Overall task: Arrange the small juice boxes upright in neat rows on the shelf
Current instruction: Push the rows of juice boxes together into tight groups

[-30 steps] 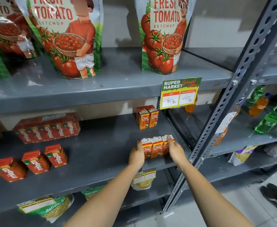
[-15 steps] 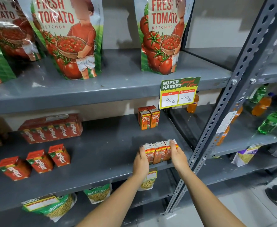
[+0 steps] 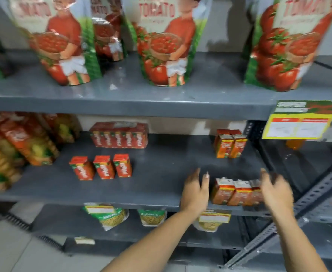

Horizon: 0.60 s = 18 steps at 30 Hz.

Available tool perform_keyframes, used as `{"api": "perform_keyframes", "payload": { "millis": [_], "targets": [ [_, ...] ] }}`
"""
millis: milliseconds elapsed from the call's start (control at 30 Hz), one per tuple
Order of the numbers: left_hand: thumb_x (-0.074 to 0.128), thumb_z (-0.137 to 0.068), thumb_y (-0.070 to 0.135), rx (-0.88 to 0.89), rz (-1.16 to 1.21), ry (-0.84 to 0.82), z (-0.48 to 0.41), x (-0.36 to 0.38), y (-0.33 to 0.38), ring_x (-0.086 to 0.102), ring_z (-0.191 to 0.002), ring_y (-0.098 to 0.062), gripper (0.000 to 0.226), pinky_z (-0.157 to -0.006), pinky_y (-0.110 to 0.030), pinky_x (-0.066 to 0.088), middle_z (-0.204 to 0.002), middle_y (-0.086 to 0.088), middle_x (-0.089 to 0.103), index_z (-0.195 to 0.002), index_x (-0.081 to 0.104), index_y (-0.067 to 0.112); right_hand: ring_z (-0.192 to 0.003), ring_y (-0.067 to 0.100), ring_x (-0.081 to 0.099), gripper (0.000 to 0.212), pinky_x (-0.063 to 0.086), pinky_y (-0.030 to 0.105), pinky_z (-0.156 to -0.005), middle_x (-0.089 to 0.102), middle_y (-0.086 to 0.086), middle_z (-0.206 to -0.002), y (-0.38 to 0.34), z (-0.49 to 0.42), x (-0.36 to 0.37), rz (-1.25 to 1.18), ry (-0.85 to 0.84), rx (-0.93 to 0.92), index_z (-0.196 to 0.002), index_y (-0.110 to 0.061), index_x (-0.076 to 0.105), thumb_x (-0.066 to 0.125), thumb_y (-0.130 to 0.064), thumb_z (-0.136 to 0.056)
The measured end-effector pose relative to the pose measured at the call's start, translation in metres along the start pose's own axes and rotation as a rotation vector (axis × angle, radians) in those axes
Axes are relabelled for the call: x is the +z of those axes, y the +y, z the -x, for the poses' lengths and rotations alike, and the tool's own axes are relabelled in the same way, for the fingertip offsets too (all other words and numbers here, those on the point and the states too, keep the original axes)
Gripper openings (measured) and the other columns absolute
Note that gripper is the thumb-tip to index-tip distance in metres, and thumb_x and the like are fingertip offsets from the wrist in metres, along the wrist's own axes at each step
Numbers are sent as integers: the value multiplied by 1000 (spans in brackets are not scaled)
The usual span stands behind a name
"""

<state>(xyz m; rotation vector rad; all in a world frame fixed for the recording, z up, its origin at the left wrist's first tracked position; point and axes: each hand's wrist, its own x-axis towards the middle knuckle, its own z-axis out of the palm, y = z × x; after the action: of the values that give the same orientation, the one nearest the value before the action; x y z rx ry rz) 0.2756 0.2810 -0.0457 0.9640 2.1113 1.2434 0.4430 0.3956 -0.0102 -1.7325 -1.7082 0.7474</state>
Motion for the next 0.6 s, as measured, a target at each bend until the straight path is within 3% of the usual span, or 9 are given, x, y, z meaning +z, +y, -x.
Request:
{"api": "perform_keyframes", "payload": {
  "millis": [100, 200, 300, 400, 467, 533, 600],
  "targets": [
    [56, -90, 21, 222, -150, 162, -7, -71, -16, 44, -133, -18, 42, -113, -32, 33, -143, 0, 50, -132, 54, 20, -109, 38, 56, 36, 43, 44, -92, 60, 21, -118, -44, 16, 8, -148, 154, -311, -115, -7, 62, 55, -31, -89],
    [53, -80, 8, 357, -265, 347, -11, -160, -34, 51, -125, -22, 43, -109, -39, 37, -135, -4, 58, -121, 64, 15, -92, 30, 59, 24, 44, 36, -82, 64, 17, -103, -94, 39, 39, -261, 155, -503, -104, -6, 66, 56, -15, -85],
    [49, -76, 9, 349, -333, 625, -13, -253, -74, 51, -120, -25, 42, -101, -43, 39, -129, -5, 61, -114, 66, 16, -84, 21, 59, 16, 38, 22, -77, 67, 11, -95, -135, 68, 101, -334, -12, -598, -95, -10, 69, 56, -11, -84],
    [54, -81, 2, 195, -264, 842, -25, -326, -126, 52, -117, -34, 36, -99, -44, 38, -125, -14, 62, -115, 64, 8, -87, 20, 63, 16, 46, 21, -79, 69, 6, -96, -161, 101, 172, -385, -303, -419, -88, -23, 66, 56, -11, -89],
    [57, -90, 7, 13, -65, 786, -40, -354, -153, 48, -123, -40, 34, -104, -46, 36, -128, -22, 58, -123, 59, 3, -94, 20, 61, 9, 52, 39, -87, 66, 3, -107, -175, 123, 215, -440, -502, -184, -91, -29, 63, 54, -26, -93],
    [54, -95, 31, -196, 68, 584, -58, -367, -172, 33, -138, -38, 50, -114, -45, 23, -143, -20, 46, -138, 46, 7, -90, 17, 59, 11, 51, 43, -84, 61, 0, -108, -189, 141, 247, -462, -583, -45, -94, -35, 58, 49, -42, -94],
    [47, -94, 49, -253, 42, 413, -72, -366, -182, 17, -145, -32, 65, -119, -45, 10, -154, -12, 33, -147, 32, 15, -88, 17, 57, 20, 49, 44, -85, 60, -1, -100, -202, 152, 267, -501, -575, 7, -91, -33, 55, 43, -50, -95]
  ]
}}
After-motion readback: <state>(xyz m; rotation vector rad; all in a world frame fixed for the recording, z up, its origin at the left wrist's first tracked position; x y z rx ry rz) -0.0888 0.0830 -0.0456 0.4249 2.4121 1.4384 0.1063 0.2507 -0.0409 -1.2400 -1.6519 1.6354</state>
